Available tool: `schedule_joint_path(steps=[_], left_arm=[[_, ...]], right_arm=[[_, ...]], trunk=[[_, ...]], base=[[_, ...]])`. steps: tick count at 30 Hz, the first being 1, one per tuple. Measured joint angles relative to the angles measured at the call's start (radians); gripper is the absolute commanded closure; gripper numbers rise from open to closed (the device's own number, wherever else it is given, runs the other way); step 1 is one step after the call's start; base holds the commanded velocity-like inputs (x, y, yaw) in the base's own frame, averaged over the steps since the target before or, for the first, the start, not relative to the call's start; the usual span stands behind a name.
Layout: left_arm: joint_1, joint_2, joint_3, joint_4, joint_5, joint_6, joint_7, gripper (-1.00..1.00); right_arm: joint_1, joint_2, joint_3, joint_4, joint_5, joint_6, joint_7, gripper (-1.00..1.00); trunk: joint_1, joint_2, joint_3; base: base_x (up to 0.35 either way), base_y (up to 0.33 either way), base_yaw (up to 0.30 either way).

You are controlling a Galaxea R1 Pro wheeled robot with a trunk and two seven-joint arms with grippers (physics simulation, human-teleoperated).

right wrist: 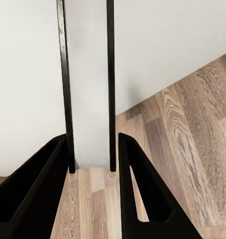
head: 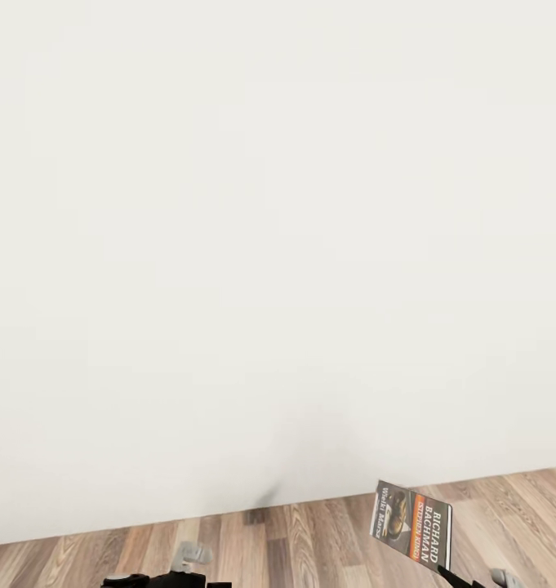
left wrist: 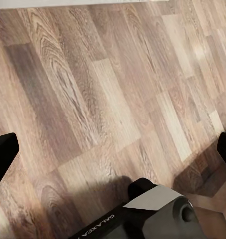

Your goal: In the bedroom, move the book from the bed onto either nightstand, and place the two sandals side by side next to the bed.

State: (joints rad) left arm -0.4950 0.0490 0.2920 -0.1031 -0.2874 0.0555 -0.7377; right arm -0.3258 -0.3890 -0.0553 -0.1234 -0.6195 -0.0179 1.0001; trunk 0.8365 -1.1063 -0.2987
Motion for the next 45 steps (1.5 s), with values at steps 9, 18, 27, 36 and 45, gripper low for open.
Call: schedule_joint_path(steps=[9, 18, 27, 36, 45], left_arm=[[0.000, 0.000, 0.000, 0.000, 0.000, 0.000, 0.000, -1.00], [0.000, -0.001, -0.001, 0.000, 0.000, 0.000, 0.000, -1.00], [0.000, -0.001, -0.001, 0.000, 0.000, 0.000, 0.000, -1.00], [0.000, -0.001, 0.000, 0.000, 0.000, 0.000, 0.000, -1.00], [0.000, 0.000, 0.000, 0.000, 0.000, 0.000, 0.000, -1.00]], right_arm=[[0.000, 0.000, 0.001, 0.000, 0.001, 0.000, 0.001, 1.00], [0.000, 0.000, 0.002, 0.000, 0.001, 0.000, 0.001, 1.00], [0.000, 0.000, -0.001, 0.000, -0.001, 0.000, 0.002, 1.00], [0.000, 0.000, 0.000, 0.000, 0.000, 0.000, 0.002, 1.00], [0.000, 0.000, 0.000, 0.000, 0.000, 0.000, 0.002, 1.00]], trunk=[[0.000, 0.000, 0.000], [0.000, 0.000, 0.000], [0.001, 0.000, 0.000], [0.001, 0.000, 0.000], [0.000, 0.000, 0.000]], base=[[0.329, 0.000, 0.000], [0.330, 0.000, 0.000], [0.148, 0.000, -0.106], [0.004, 0.000, -0.245], [0.231, 0.000, -0.066]])
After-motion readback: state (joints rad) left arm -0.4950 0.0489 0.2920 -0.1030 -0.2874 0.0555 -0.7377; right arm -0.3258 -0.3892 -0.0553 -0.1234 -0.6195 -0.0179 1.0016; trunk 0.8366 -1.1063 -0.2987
